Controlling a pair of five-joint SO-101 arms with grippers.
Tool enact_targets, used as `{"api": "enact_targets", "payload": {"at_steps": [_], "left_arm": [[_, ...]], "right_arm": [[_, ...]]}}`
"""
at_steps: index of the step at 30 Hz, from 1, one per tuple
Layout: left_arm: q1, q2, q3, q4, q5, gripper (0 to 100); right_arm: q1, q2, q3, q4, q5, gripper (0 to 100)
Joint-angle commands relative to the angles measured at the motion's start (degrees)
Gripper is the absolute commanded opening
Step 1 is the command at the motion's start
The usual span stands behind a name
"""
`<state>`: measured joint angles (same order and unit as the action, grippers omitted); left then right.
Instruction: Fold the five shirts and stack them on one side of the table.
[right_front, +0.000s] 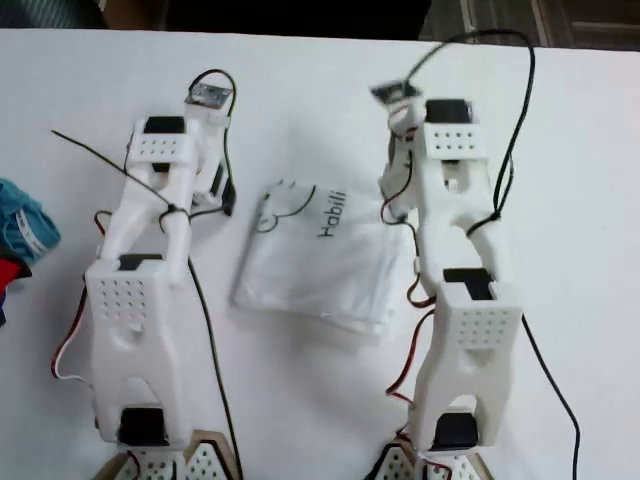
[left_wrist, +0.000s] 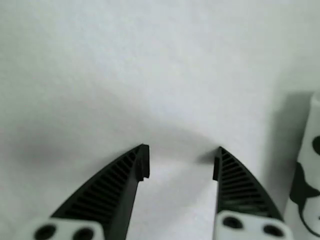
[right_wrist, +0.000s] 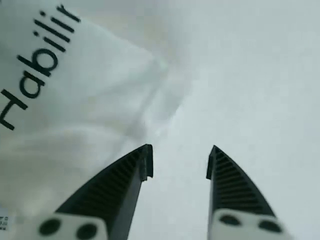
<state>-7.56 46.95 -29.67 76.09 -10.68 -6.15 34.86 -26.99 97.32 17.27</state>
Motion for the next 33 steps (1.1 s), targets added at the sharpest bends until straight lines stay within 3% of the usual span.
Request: {"api": "enact_targets", "payload": {"at_steps": [1,9,15,22,33], "left_arm": [[-0.2,0.4,-0.6,-1.8,0.5,23],[-0.2,0.4,-0.6,-1.8,0.5,23],[-0.2,0.4,-0.6,-1.8,0.5,23],[-0.2,0.4,-0.6,-1.8,0.5,23],[-0.2,0.4,-0.6,-1.8,0.5,23]], "right_arm": [[-0.9,-5.3,6.7,0.6,-3.7,16.3],[-3.5,-16.2,11.9,0.5,-3.6,25.9],[-5.6,-22.5,14.0,0.4,-4.0,25.9],[-12.9,-21.4,19.3,-5.2,-4.0,26.9],[-9.9,-8.8,22.6,-11.4,-4.0,32.4]]}}
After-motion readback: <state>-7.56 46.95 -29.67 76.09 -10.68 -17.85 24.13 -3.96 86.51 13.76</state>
